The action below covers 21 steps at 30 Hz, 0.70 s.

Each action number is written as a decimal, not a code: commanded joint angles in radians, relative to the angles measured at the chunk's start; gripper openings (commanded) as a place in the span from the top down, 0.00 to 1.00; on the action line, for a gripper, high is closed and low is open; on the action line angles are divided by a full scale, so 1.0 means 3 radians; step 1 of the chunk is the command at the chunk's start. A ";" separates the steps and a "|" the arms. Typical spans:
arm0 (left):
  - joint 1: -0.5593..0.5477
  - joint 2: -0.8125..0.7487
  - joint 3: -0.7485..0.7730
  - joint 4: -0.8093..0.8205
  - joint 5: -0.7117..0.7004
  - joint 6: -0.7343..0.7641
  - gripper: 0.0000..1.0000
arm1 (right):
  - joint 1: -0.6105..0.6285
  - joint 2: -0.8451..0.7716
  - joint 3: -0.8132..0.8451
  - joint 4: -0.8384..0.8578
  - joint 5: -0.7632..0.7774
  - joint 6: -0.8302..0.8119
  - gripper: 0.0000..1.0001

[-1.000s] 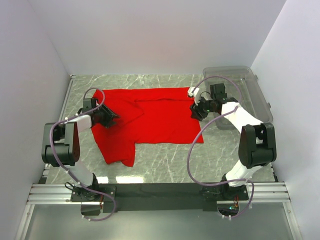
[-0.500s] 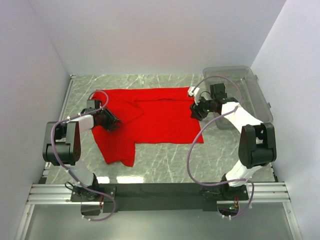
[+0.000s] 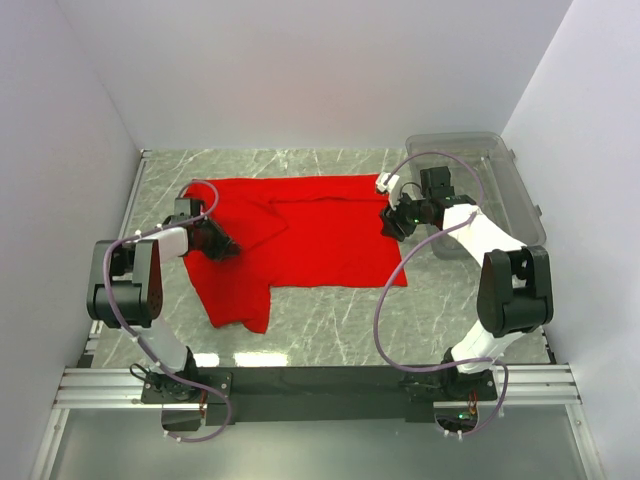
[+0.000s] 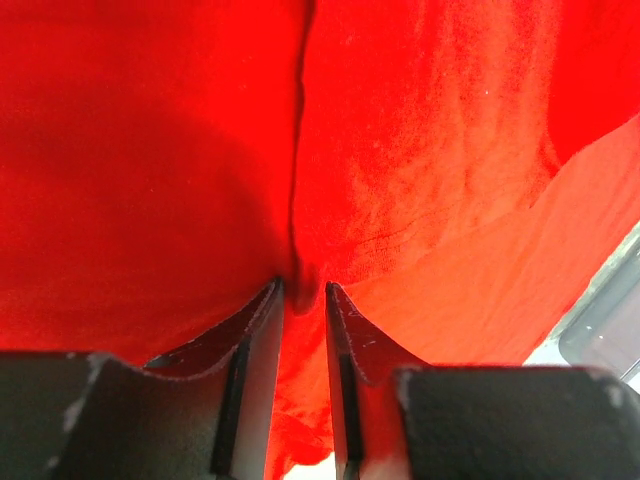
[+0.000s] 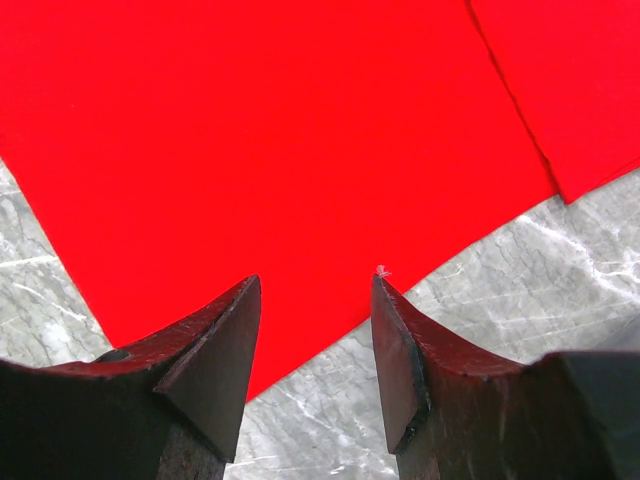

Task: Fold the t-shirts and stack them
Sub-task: Fold the tshirt

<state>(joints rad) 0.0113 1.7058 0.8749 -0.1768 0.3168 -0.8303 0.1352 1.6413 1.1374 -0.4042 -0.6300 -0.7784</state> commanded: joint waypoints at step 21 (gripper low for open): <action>-0.0012 0.0046 0.0152 -0.0091 0.0038 0.0257 0.96 | 0.0025 -0.0189 -0.0064 0.0084 -0.0053 0.0018 0.45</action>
<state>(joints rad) 0.0113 1.7256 0.8989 -0.2001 0.3218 -0.7784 0.1356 1.6249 1.1202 -0.4038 -0.6300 -0.7780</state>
